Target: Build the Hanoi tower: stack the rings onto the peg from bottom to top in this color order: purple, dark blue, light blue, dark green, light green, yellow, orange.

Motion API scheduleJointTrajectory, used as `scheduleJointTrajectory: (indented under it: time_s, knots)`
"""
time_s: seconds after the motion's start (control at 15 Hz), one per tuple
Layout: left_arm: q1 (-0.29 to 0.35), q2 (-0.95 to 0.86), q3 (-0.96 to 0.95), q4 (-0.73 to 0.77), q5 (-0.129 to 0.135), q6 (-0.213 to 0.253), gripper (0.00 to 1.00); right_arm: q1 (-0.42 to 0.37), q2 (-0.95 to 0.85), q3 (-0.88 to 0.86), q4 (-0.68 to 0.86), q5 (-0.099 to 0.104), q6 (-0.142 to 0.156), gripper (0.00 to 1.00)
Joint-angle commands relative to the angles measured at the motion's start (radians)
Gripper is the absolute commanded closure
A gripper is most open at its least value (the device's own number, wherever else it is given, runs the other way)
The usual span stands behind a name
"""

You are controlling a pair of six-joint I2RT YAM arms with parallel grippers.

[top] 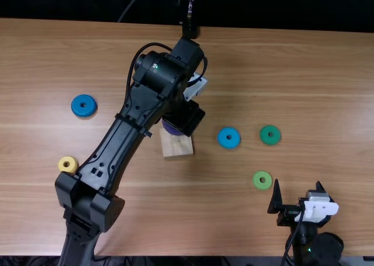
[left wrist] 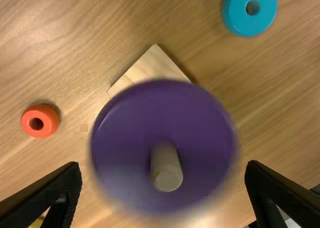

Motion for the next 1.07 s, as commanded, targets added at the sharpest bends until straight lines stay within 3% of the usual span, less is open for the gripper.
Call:
scheduleJointTrajectory:
  time_s: [0.0,0.47,0.67,1.0]
  knots:
    - [0.005,0.012,0.031,-0.001,0.002,-0.004,0.0,-0.012,-0.013,-0.064,-0.07,0.021,0.001,0.0]
    - [0.013,-0.001,0.118,-0.001,-0.009,-0.004,0.0,-0.012,-0.013,-0.064,-0.07,0.021,0.001,0.0]
    - [0.046,-0.001,0.305,-0.001,-0.016,-0.004,0.0,-0.012,-0.013,-0.064,-0.07,0.021,0.001,0.0]
    - [0.152,-0.172,0.21,0.0,-0.02,-0.004,0.0,-0.012,-0.013,-0.064,-0.07,0.021,0.001,0.0]
